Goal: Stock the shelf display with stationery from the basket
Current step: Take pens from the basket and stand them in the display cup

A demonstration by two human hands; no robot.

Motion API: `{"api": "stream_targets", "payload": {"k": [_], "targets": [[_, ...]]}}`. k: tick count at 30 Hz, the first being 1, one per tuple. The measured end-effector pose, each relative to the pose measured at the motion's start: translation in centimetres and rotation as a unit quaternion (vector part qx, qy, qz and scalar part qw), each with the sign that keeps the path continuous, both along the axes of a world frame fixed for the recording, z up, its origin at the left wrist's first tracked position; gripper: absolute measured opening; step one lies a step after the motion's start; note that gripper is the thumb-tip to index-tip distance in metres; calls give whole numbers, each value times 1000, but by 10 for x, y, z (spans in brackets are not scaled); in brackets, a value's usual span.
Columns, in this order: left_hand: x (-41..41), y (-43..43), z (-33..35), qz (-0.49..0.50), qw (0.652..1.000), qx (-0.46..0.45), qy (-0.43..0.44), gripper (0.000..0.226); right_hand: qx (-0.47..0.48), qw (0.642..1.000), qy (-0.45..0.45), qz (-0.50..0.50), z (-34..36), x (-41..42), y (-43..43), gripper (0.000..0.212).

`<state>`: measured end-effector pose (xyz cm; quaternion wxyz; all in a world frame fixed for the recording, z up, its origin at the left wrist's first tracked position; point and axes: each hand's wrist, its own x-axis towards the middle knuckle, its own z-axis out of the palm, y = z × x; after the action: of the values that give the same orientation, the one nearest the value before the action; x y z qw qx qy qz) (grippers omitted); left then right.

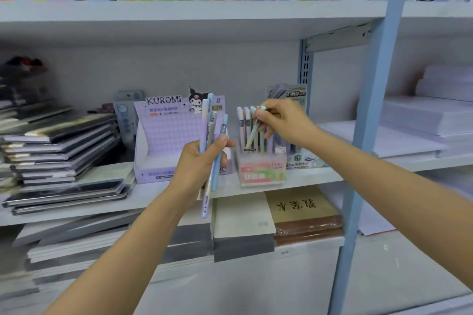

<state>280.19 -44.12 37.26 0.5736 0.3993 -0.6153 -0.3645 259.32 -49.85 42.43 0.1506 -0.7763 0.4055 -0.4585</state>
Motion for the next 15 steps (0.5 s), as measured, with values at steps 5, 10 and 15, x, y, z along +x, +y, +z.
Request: {"api": "stream_targets", "payload": {"k": [5, 10, 15], "targets": [[-1, -6, 7, -2, 1000, 2, -6, 29, -7, 1000, 27, -1, 6, 7, -11, 16], [-1, -12, 8, -16, 1000, 2, -6, 30, -57, 998, -27, -32, 7, 18, -20, 16], [1, -16, 8, -35, 999, 4, -13, 32, -104, 988, 23, -109, 4, 18, -29, 14]]}}
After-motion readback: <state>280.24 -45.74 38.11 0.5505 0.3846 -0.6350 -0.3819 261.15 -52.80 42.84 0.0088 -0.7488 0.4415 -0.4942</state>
